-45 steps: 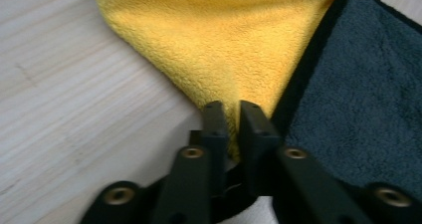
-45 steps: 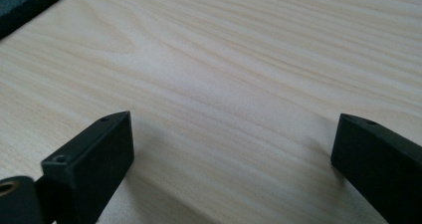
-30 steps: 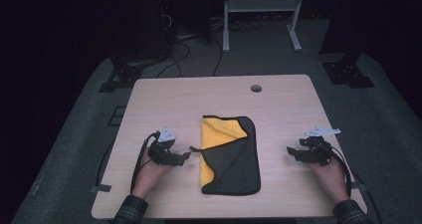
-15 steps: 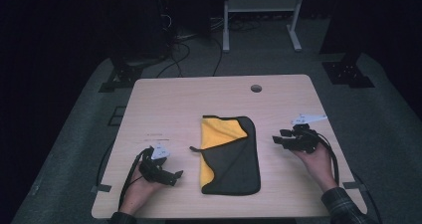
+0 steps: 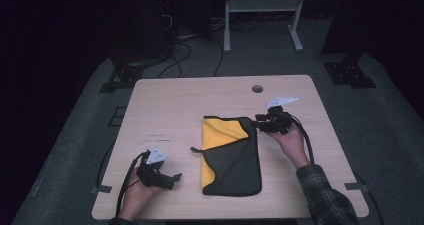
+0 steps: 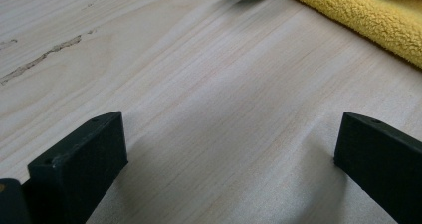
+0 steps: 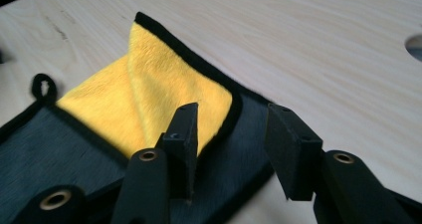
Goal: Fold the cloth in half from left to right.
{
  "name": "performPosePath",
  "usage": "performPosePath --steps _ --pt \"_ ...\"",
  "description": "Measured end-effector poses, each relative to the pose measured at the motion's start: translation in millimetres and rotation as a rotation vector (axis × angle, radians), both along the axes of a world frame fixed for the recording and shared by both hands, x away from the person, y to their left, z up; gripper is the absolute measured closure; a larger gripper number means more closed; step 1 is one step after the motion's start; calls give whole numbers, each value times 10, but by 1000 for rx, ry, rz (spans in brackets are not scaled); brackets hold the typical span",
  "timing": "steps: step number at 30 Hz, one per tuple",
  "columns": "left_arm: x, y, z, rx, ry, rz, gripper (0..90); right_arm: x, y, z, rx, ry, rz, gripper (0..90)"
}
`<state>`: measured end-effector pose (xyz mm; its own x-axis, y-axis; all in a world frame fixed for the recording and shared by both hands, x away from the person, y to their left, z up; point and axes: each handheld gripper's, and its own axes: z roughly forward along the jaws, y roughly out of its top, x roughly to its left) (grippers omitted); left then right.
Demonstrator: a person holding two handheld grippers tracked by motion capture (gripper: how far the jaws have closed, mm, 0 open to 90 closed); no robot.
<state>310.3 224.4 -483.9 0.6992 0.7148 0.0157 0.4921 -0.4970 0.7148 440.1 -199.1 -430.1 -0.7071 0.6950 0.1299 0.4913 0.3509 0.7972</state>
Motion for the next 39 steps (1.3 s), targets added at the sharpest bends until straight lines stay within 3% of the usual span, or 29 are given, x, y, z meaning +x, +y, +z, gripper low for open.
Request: performPosePath --steps 5,10,18,23,25,29,32,39 --pt "1 -1 0 0 0 -1 0 227 238 -94 -24 19 29 603" --pt "15 -6 0 0 -1 -4 0 408 411 -235 -82 34 28 623" --pt "24 -10 0 0 -1 -3 0 499 491 -420 -110 44 23 665" --pt "26 -10 0 1 -1 -3 0 501 522 -443 -115 40 27 793" --pt "27 -10 0 1 -1 -3 0 485 513 -408 -114 29 22 822" --pt "27 -10 0 1 -1 -2 0 468 413 -278 -59 21 -6 843" --pt "27 -10 0 1 -1 -2 0 464 316 -197 -57 17 -29 845" --pt "29 -11 0 1 -1 1 0 497 160 -236 -87 75 -83 846"
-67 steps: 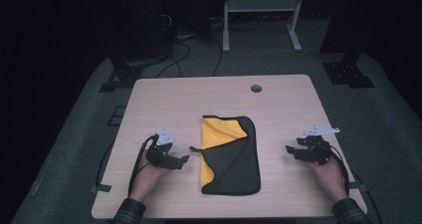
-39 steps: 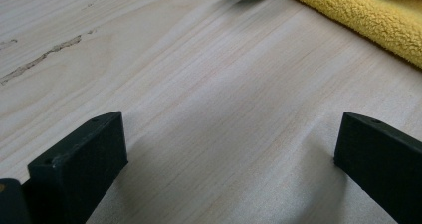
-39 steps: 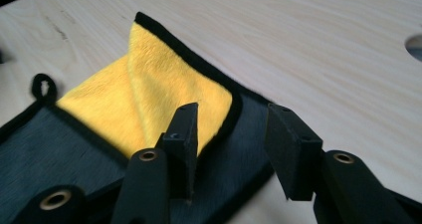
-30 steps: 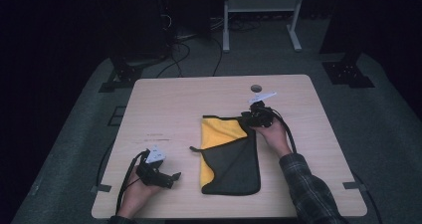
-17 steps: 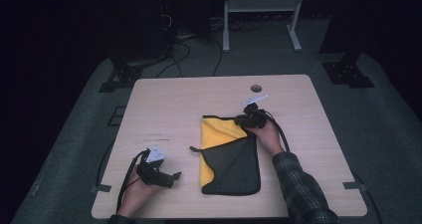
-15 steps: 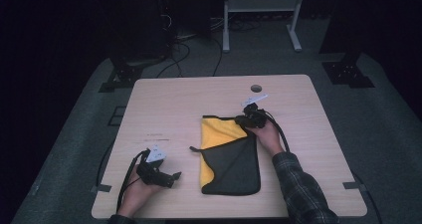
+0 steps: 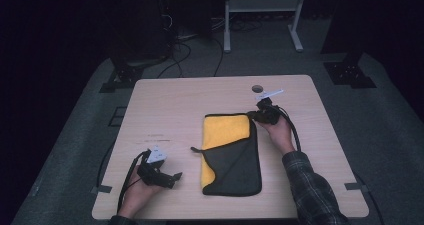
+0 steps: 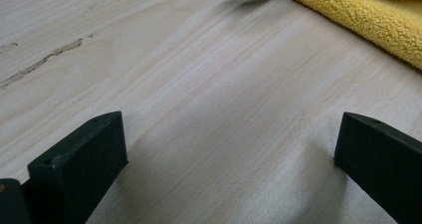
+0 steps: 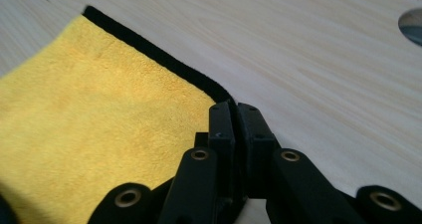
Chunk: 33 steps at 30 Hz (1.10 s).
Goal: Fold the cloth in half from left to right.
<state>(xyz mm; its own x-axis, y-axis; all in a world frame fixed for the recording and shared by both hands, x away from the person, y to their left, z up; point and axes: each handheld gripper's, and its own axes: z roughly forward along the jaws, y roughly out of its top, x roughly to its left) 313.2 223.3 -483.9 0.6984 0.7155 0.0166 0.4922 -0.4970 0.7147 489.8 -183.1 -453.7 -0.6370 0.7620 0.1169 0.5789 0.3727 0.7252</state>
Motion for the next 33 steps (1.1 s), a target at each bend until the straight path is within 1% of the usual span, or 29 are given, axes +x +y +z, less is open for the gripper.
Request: performPosePath --steps 5,6,7,8,9,10,11,12,14,19,24,26,28,31,33 --pt "0 0 0 0 0 0 0 49 29 -135 -56 19 -14 845" --pt "0 0 0 0 0 0 0 52 30 -149 -50 11 -17 830" --pt "0 0 0 0 0 0 0 54 31 -145 -48 11 -29 760" --pt "0 0 0 0 0 0 0 49 33 -133 -58 -6 -41 711" --pt "0 0 0 0 0 0 0 40 22 -110 -52 -13 -43 708" --pt "0 0 0 0 0 0 0 26 5 -74 -30 -17 -43 691" --pt "0 0 0 0 0 0 0 9 -11 -31 -20 -31 -40 688" --pt "0 0 0 0 0 0 0 -11 -28 13 -7 -42 -33 687" --pt "0 0 0 0 0 0 0 -57 -49 96 22 -51 -20 678" --pt "0 0 0 0 0 0 0 -225 6 232 66 -71 53 664" --pt "0 0 0 0 0 0 0 -418 164 251 81 -79 151 655" --pt "0 0 0 0 0 0 0 -485 248 242 93 -76 188 650" --pt "0 0 0 0 0 0 0 -549 344 237 95 -76 229 637" --pt "0 0 0 0 0 0 0 -641 526 224 103 -61 280 607" --pt "0 0 0 0 0 0 0 -695 654 210 96 -56 321 598"
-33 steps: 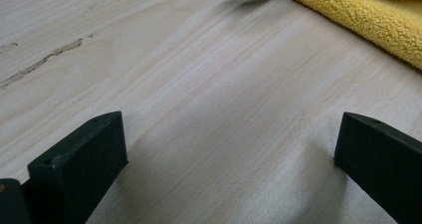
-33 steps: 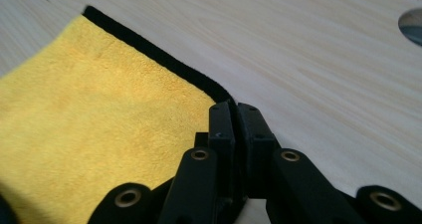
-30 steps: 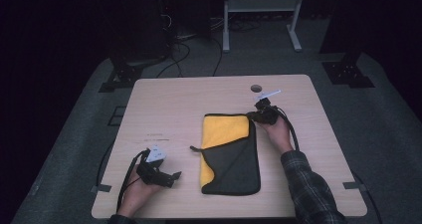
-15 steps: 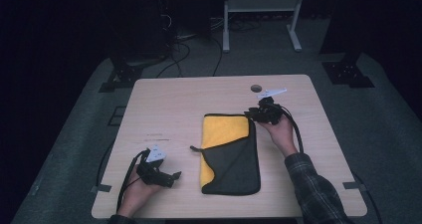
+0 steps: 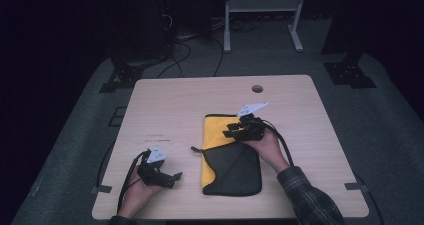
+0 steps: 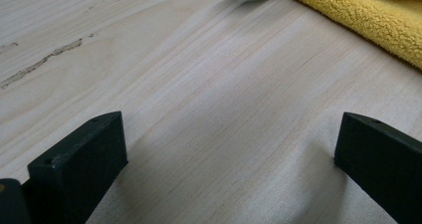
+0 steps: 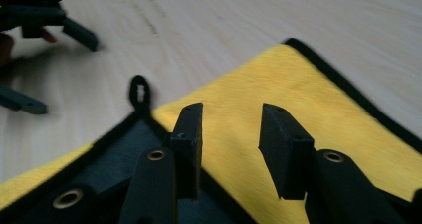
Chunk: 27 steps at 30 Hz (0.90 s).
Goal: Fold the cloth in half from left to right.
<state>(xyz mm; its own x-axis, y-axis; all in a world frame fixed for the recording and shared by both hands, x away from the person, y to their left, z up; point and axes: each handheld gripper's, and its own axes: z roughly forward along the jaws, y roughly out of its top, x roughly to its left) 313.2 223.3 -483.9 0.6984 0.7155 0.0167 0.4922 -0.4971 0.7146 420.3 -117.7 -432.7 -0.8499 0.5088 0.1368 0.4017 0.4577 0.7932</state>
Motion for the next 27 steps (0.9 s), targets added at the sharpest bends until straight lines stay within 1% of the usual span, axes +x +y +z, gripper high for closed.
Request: performPosePath --steps 4,6,8,10,12,17,19,20,22,24,26,27 --pt "1 1 2 3 0 -1 0 -87 266 -41 -3 13 64 581" --pt "1 2 2 3 0 -1 0 -110 367 -61 -3 15 85 571" --pt "1 2 3 3 0 -2 0 -129 481 -88 -14 20 106 571" --pt "1 2 2 3 0 -1 0 -138 567 -115 -16 34 119 571" --pt "1 2 3 3 0 -1 0 -146 659 -156 -29 41 137 571" --pt "1 1 2 3 1 -1 0 -142 837 -257 -61 66 156 577" --pt "1 1 2 2 2 -1 0 -138 887 -283 -80 71 160 604" --pt "1 1 2 2 2 -1 0 -132 911 -302 -97 72 158 627" --pt "0 1 2 2 2 -1 0 -127 930 -326 -115 72 162 711" --pt "1 1 2 2 2 -1 0 -134 916 -323 -114 69 167 795" --pt "0 1 2 2 2 -1 0 -155 871 -278 -100 60 168 837" --pt "2 3 3 4 0 -2 0 -164 838 -249 -86 58 169 844"
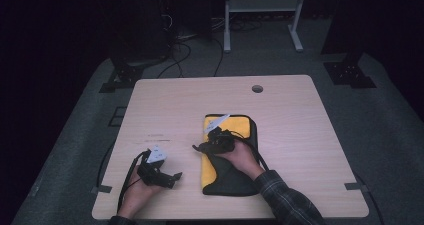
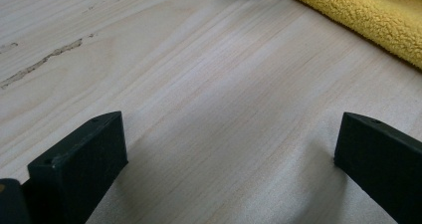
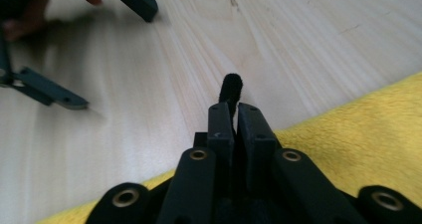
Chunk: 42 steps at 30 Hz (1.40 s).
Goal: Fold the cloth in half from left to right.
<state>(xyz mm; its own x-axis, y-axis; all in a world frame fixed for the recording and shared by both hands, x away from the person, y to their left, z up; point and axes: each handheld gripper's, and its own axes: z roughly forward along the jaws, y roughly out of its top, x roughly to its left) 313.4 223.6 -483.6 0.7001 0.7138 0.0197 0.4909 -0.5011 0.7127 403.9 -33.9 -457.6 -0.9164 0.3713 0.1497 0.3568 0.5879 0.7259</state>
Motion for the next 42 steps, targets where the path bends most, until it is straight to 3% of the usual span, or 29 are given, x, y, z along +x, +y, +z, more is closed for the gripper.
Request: performPosePath --steps 7,17,25,29,37,42 --pt "-1 -1 0 -1 1 2 0 -150 -317 194 68 -22 -4 859" --pt "-2 -1 0 -2 2 1 0 -517 -881 300 76 -55 -54 864" --pt "-1 -2 0 -2 2 2 0 -868 -1367 360 99 -81 -130 865" --pt "-1 -2 -1 -2 2 2 0 -1017 -1569 353 110 -65 -161 866" --pt "-1 -4 -2 -6 0 3 0 -1289 -1706 227 86 -15 -173 868" --pt "-1 -4 -2 -6 0 3 0 -1400 -1719 230 99 3 -162 878"
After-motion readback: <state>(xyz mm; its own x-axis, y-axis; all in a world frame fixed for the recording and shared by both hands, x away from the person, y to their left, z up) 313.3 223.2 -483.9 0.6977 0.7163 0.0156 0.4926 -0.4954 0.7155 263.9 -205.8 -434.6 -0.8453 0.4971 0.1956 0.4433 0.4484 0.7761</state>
